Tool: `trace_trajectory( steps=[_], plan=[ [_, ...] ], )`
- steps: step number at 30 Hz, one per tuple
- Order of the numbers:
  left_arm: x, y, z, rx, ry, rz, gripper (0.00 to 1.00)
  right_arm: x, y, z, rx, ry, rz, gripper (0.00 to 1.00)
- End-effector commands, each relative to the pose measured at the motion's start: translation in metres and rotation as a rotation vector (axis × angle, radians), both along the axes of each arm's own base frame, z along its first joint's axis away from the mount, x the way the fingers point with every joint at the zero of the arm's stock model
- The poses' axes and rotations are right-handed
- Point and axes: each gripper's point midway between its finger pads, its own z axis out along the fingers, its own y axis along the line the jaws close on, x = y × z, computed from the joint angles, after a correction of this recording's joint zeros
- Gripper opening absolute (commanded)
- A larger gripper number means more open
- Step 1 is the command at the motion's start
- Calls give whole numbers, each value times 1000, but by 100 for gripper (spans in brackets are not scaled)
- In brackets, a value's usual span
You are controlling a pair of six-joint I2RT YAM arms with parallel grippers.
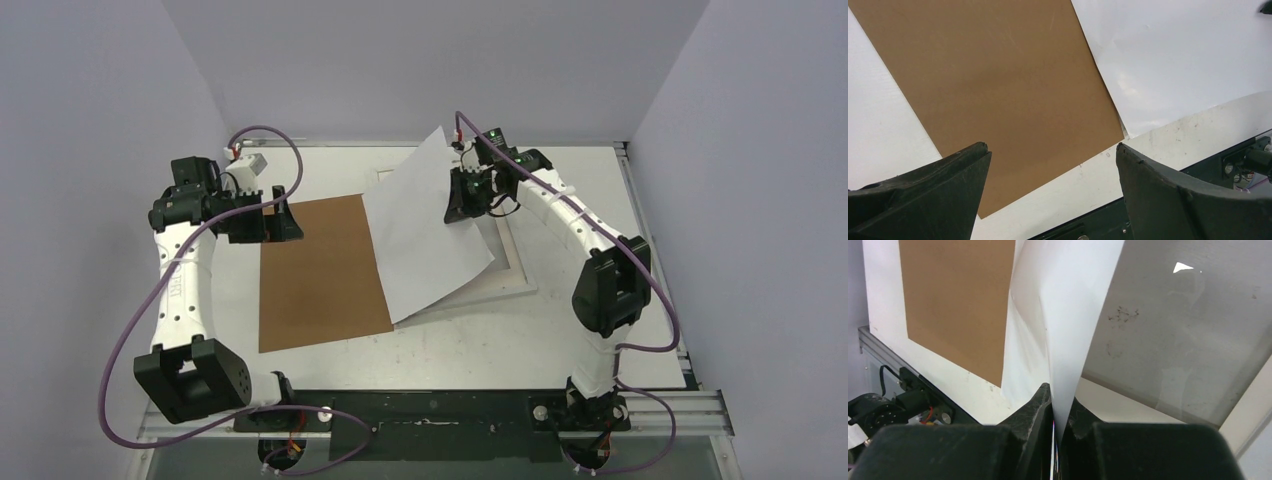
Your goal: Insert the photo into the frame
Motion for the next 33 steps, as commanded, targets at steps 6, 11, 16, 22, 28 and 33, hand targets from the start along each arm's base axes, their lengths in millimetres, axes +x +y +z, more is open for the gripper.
trace_trajectory(
  steps=[6,11,16,22,28,33],
  plan=[
    [-6,-1,13,30,-64,-38,96,14,-16,2,-85,-83,-26,13],
    [-7,-2,16,34,-75,-46,96,8,-16,-22,-57,-28,-41,22],
    [-7,-1,13,42,-83,-49,96,10,-23,-39,-1,20,-108,20],
    [-4,0,11,43,-67,-55,96,14,-36,-55,20,49,-174,6],
    [-4,-1,13,39,-74,-60,96,12,-42,-54,42,59,-183,21],
    [-4,-2,8,31,-61,-58,97,11,-52,-60,80,79,-214,27]
  ],
)
